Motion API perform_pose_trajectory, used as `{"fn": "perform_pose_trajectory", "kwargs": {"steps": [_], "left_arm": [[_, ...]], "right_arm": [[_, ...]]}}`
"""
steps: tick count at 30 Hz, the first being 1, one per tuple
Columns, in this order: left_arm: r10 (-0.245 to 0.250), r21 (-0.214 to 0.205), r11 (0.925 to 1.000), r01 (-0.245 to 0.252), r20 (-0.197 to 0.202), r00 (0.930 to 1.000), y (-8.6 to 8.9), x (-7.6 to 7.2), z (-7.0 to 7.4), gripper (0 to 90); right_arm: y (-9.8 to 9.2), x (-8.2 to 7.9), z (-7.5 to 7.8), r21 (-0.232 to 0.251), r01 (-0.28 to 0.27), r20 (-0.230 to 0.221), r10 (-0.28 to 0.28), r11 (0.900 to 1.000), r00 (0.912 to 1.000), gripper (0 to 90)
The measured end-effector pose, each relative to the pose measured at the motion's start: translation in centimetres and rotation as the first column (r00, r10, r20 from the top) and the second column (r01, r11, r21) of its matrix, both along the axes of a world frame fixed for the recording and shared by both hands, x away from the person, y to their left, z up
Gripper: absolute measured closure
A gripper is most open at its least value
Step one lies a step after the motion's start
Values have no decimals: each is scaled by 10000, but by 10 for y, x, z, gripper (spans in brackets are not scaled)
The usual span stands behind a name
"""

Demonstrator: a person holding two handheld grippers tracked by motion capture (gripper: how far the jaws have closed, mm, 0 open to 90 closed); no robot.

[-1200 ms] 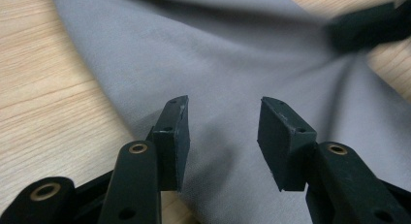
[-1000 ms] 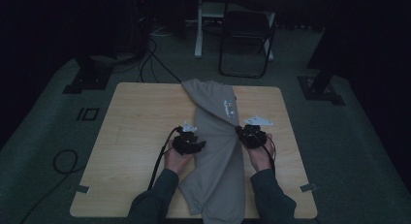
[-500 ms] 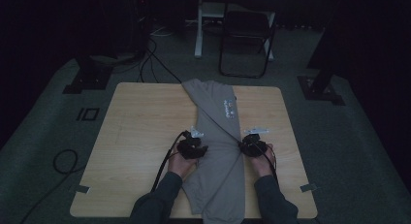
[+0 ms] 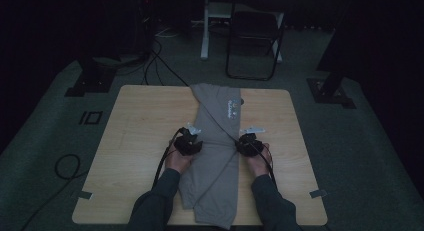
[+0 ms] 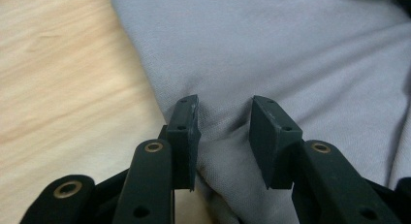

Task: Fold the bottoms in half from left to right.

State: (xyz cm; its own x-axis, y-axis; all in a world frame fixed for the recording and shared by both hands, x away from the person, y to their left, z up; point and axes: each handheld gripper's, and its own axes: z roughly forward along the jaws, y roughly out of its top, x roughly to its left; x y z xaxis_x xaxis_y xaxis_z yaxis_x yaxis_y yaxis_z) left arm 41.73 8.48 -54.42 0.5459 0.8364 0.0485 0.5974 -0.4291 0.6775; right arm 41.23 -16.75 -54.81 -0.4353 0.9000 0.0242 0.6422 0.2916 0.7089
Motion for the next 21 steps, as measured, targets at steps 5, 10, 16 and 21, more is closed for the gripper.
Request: {"fn": "perform_pose_trajectory", "kwargs": {"steps": [5, 10, 16, 21], "left_arm": [[453, 83, 9989, -453, -109, 9989, 10, 16, 1, 630], [476, 52, 9989, -475, -114, 9988, 14, 18, 1, 626], [692, -263, 9972, -705, -501, 9963, 24, 13, 5, 583], [612, -1181, 9908, -662, -456, 9971, 44, -9, 13, 551]], "right_arm": [[14, 19, 0, 43, 121, 37, -121, 9999, 9999, 708], [17, 26, -1, 114, 236, 85, -237, 9997, 9997, 662], [-5, 14, 0, 234, 685, -63, -684, 9974, 9976, 621], [-19, 4, 4, 118, 620, -12, -620, 9980, 9981, 598]]}}
